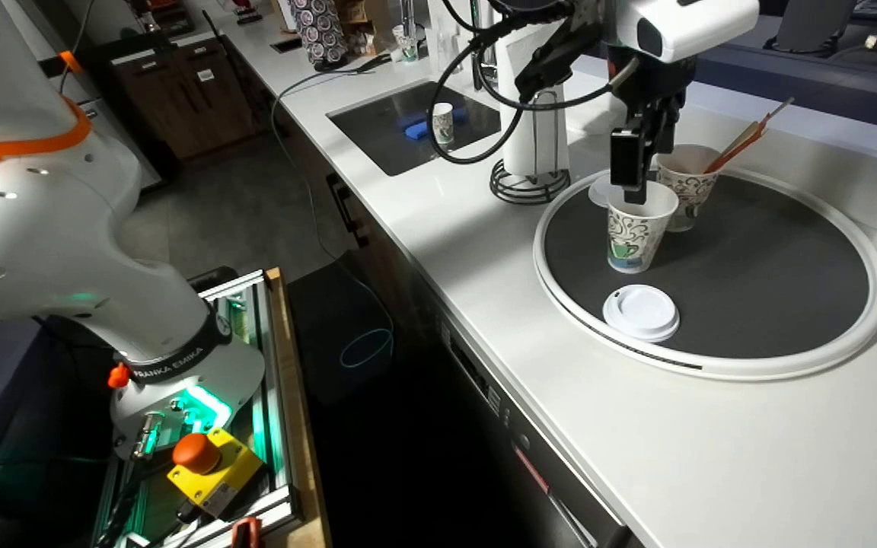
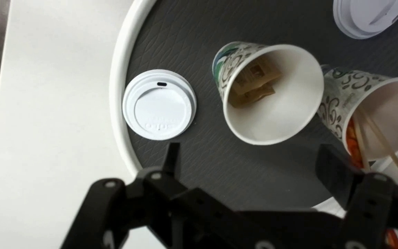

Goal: Pour the sachets out of the coffee cup at the front.

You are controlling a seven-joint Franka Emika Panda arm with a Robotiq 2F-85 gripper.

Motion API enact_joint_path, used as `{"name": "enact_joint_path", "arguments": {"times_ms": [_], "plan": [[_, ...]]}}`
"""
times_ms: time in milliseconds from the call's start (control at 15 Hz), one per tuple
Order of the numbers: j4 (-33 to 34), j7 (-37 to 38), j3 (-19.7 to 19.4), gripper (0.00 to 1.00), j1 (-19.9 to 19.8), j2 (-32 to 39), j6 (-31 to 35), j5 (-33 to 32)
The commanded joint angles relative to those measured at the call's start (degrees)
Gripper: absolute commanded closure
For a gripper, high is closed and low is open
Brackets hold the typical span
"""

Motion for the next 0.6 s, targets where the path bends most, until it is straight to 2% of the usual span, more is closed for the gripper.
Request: {"name": "enact_joint_path", "arguments": {"times_ms": [0, 533], "plan": [[0.8, -2.0, -1.2, 0.00, 1.6, 2.5, -1.0, 2.7], [-1.0, 0.0, -2.4, 0.00, 3.6, 2.8, 1.4, 0.5]]}}
